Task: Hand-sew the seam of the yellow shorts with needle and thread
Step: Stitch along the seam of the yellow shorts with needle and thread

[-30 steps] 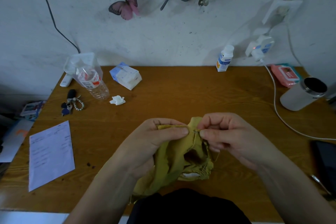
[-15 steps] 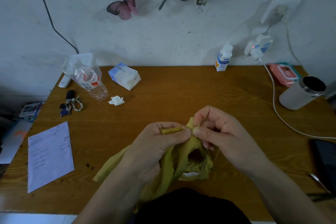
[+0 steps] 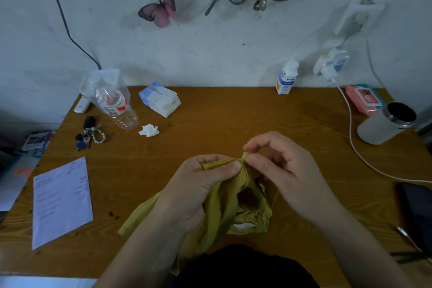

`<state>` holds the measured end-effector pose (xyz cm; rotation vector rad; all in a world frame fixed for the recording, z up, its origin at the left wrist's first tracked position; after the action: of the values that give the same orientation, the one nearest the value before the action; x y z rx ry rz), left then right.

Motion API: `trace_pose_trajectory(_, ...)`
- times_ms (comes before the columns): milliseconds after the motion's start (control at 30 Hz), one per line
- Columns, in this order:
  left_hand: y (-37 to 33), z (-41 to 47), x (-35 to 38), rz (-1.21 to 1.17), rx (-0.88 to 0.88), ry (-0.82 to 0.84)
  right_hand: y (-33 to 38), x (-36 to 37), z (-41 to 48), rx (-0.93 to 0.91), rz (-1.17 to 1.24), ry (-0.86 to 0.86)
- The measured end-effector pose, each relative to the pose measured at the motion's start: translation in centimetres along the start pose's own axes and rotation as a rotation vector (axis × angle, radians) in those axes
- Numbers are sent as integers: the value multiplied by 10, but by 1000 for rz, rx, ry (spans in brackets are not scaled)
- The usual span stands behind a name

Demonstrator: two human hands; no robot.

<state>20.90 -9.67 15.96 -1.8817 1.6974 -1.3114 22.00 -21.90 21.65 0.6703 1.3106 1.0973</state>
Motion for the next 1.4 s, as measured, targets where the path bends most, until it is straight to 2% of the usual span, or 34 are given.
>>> trace_pose_trajectory(100, -1, 1, 1, 11, 18, -1, 18, 0, 2, -152, -136, -66)
trace_pose_trajectory(200, -3, 1, 1, 42, 37, -7, 25, 6, 1, -220, -218, -114)
trace_pose_trajectory(400, -9, 5, -4, 90, 56, -51, 25, -2, -4, -273, -190, -341)
trace_pose_trajectory(533, -9, 7, -7, 132, 79, -106, 20, 8, 0, -283, -333, -298)
trace_pose_trajectory(633, -2, 10, -5, 62, 13, -123, 20, 17, -1, -336, -404, -328)
trace_pose_trajectory(733, 3, 10, 5, -62, -62, -66, 19, 17, -3, -383, -370, -396)
trace_pose_trajectory(867, 7, 10, 5, -112, -122, -74, 19, 15, -7, -459, -319, -455)
trace_pose_trajectory(1000, 14, 11, 6, -162, -202, -89, 21, 18, -11, -548, -448, -476)
trace_pose_trajectory(1233, -3, 15, -5, -63, 58, -150, 10, 18, 5, -336, -397, -408)
trace_pose_trajectory(1333, -3, 16, 0, -93, 46, -102, 14, 18, 4, -354, -349, -431)
trace_pose_trajectory(1400, 2, 17, 3, -128, -31, -87, 19, 16, 0, -424, -348, -461)
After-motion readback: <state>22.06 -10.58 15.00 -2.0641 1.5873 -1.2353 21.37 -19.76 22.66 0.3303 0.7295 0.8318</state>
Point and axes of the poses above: each hand's wrist, its own z-axis towards the middle knuckle, its own x-axis out of the palm, y = z × x, the point moved 9 cm from there along z, towards the middle knuckle
